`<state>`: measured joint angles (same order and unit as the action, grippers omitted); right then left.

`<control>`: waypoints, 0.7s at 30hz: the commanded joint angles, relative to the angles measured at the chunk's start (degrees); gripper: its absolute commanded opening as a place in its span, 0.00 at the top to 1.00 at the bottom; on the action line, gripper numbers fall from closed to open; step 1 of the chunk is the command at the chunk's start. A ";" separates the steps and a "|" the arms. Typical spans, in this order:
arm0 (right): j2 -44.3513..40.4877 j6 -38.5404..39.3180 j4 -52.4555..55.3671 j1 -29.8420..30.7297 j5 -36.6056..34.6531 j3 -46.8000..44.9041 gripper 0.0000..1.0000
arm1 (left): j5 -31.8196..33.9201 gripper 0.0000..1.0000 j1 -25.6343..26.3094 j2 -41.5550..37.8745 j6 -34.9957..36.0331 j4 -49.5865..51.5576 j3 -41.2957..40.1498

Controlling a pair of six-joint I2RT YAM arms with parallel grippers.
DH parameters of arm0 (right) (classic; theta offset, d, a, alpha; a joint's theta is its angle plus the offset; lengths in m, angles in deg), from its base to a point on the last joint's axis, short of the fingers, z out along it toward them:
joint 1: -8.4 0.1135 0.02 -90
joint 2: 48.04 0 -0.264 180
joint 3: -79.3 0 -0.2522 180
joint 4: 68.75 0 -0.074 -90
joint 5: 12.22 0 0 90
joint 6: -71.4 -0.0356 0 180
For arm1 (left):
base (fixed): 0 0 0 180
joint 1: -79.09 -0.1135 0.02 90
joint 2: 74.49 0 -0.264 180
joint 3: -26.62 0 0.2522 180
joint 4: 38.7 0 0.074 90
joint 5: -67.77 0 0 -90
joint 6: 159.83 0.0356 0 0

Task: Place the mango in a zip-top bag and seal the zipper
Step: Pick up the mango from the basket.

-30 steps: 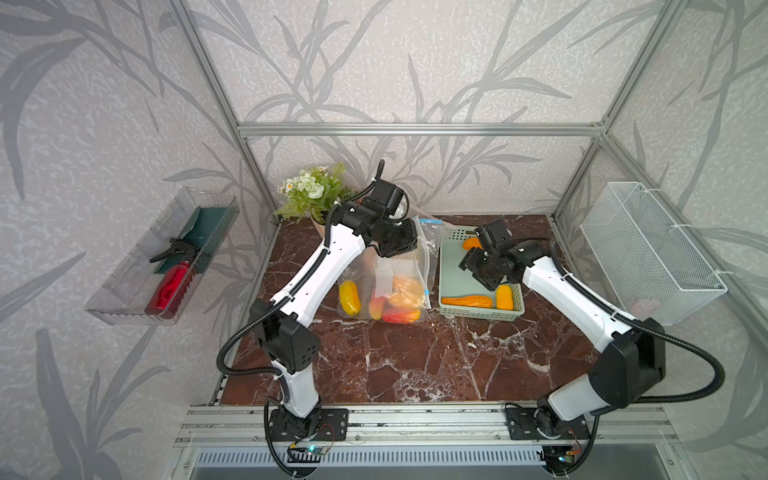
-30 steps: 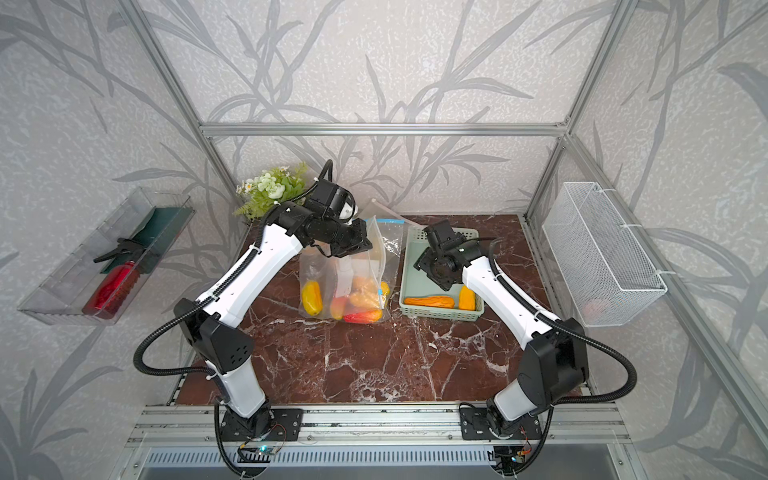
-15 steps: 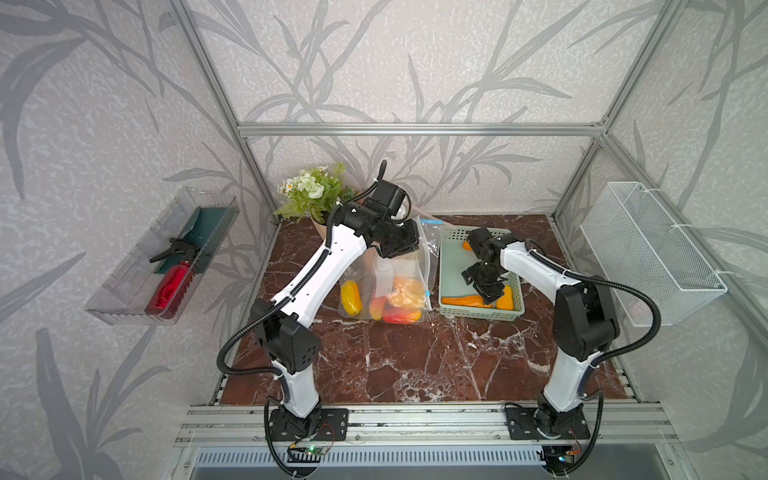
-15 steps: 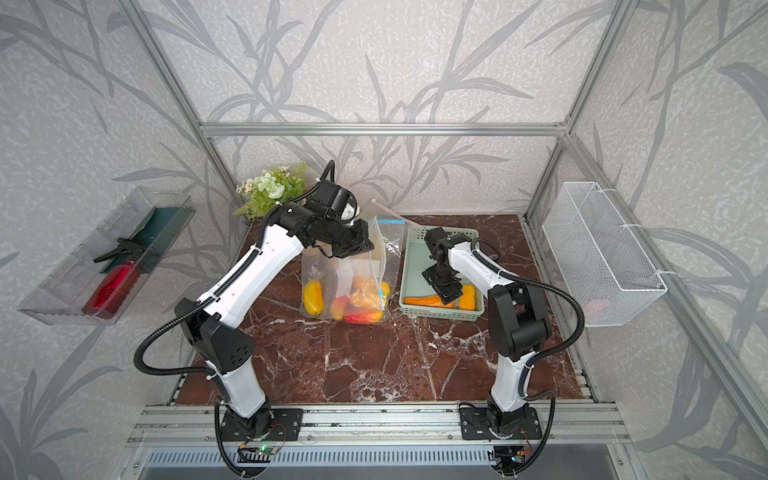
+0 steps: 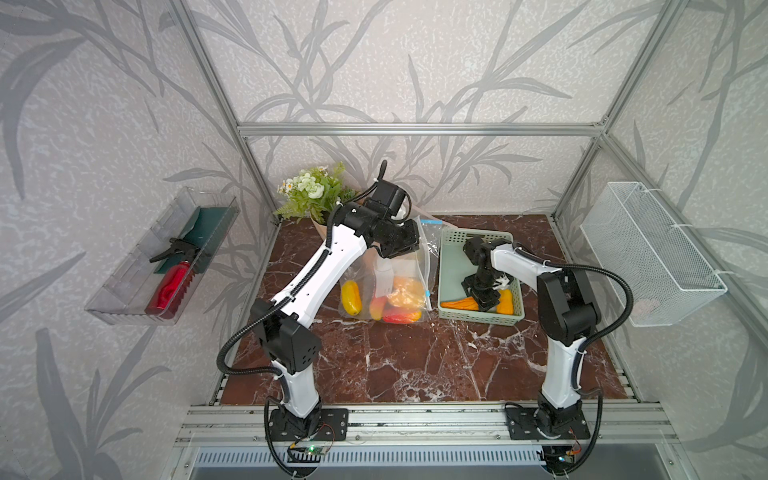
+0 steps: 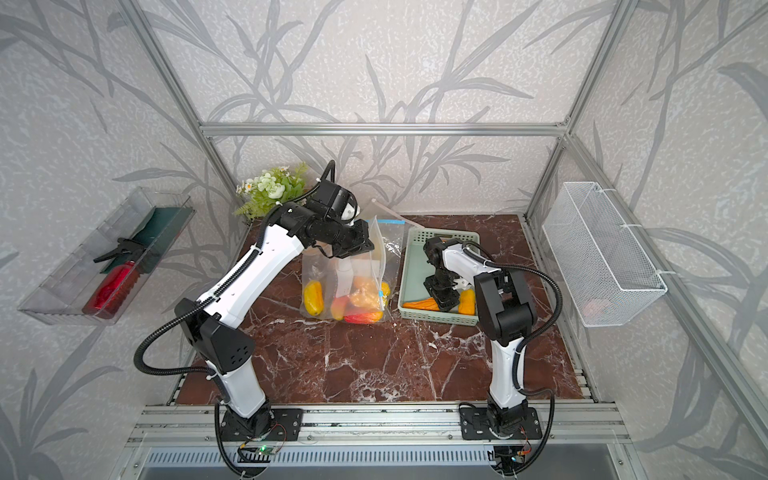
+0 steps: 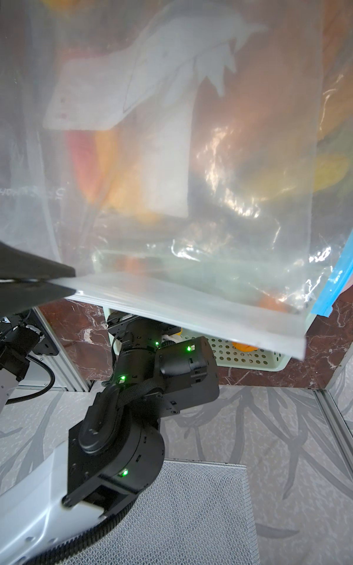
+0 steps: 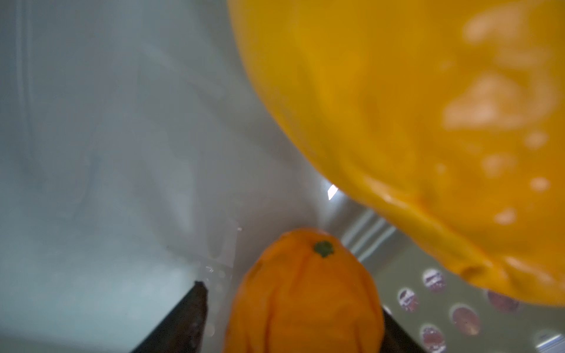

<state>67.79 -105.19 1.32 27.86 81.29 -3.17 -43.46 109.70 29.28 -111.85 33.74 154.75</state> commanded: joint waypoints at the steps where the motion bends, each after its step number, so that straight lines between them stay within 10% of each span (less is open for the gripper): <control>1: -0.10 -0.87 -0.23 -0.40 -1.16 1.90 0.43 | 0.17 1.00 0.33 -1.47 0.29 0.36 0.57; 11: -23.34 18.25 -18.86 1.46 -12.37 -3.07 0.59 | 4.28 1.00 0.31 -0.21 2.77 6.39 4.72; 21: -38.31 35.98 -52.66 8.74 -0.88 -10.87 0.62 | 4.53 1.00 0.27 2.49 3.67 9.25 9.02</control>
<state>28.28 -75.70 -42.06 35.23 76.77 -12.31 -39.83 109.75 30.44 -109.44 40.34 161.94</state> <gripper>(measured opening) 0.446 0.048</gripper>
